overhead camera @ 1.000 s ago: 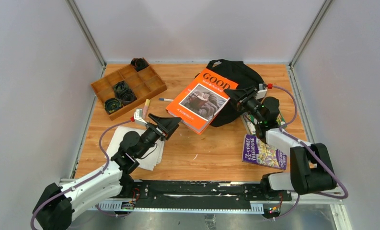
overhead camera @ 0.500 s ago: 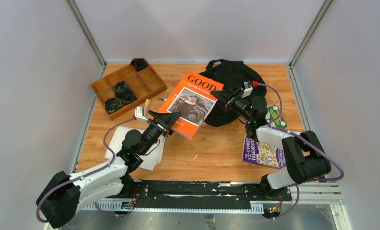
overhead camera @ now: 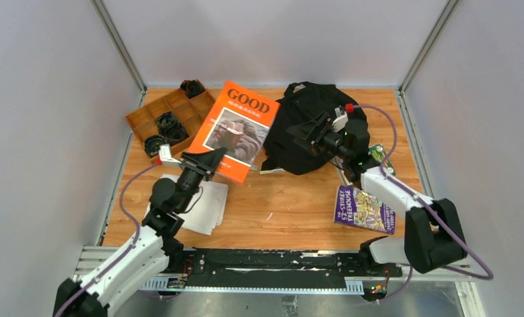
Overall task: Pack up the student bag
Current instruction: Pick up the book from the center of the board, then place the book in the student bag.
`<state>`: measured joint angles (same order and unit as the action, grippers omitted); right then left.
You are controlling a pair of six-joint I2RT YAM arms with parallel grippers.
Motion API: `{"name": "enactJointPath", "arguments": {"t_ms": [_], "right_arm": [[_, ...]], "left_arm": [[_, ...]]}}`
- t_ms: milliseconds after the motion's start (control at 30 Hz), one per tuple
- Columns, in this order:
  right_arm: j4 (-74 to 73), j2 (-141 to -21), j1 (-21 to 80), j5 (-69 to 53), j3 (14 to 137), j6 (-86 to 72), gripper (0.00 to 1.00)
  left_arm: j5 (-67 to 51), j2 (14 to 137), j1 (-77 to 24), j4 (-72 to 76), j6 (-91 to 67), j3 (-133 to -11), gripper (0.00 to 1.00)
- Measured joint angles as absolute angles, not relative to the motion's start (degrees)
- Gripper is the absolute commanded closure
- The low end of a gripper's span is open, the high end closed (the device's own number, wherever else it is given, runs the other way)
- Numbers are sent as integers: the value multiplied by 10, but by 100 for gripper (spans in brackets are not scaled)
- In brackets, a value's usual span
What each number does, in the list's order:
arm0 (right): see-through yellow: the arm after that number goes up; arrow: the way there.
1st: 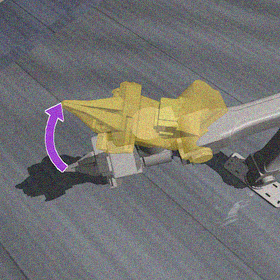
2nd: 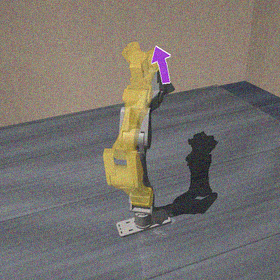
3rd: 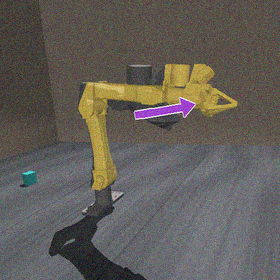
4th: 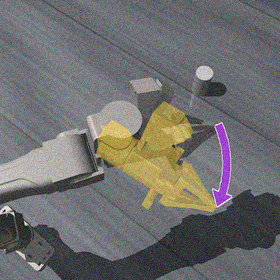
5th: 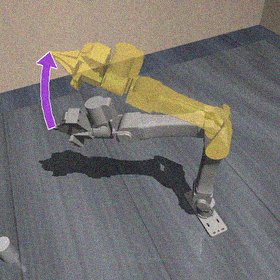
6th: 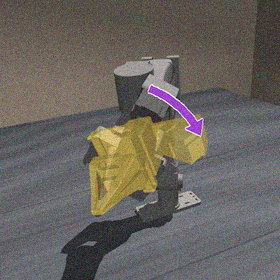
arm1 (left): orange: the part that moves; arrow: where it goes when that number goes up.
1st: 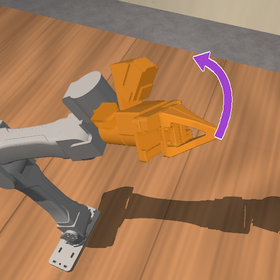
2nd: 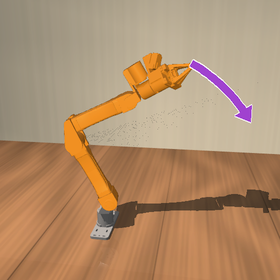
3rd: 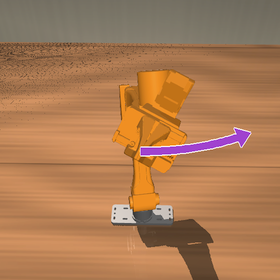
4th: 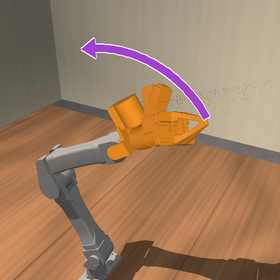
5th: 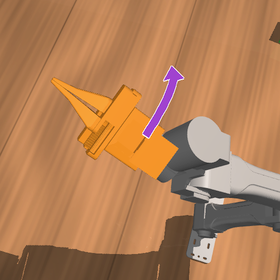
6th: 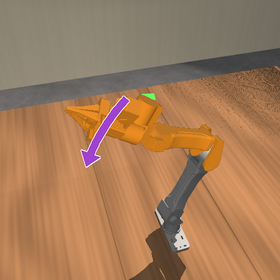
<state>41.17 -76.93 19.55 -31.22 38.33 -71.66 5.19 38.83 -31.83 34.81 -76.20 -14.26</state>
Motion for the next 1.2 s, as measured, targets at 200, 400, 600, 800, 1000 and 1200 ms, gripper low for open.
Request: {"name": "enactJointPath", "arguments": {"t_ms": [200,400,600,800,1000,1200], "right_arm": [[-26,-739,192,-201,640,-391,24],[-244,-841,247,-147,823,-130,26],[-375,-978,312,-128,870,12,28],[-402,-1033,323,-101,926,46,52],[-395,-1037,322,-48,941,44,50],[-390,-1043,322,-58,940,43,35]], "left_arm": [[53,272,-212,143,-681,-219,78],[1,333,-165,-40,-573,-350,85],[-65,369,-118,-169,-522,-387,80],[-107,367,-99,-199,-519,-387,79],[-139,368,-99,-176,-536,-377,76],[-168,390,-99,-151,-547,-374,78]]}}
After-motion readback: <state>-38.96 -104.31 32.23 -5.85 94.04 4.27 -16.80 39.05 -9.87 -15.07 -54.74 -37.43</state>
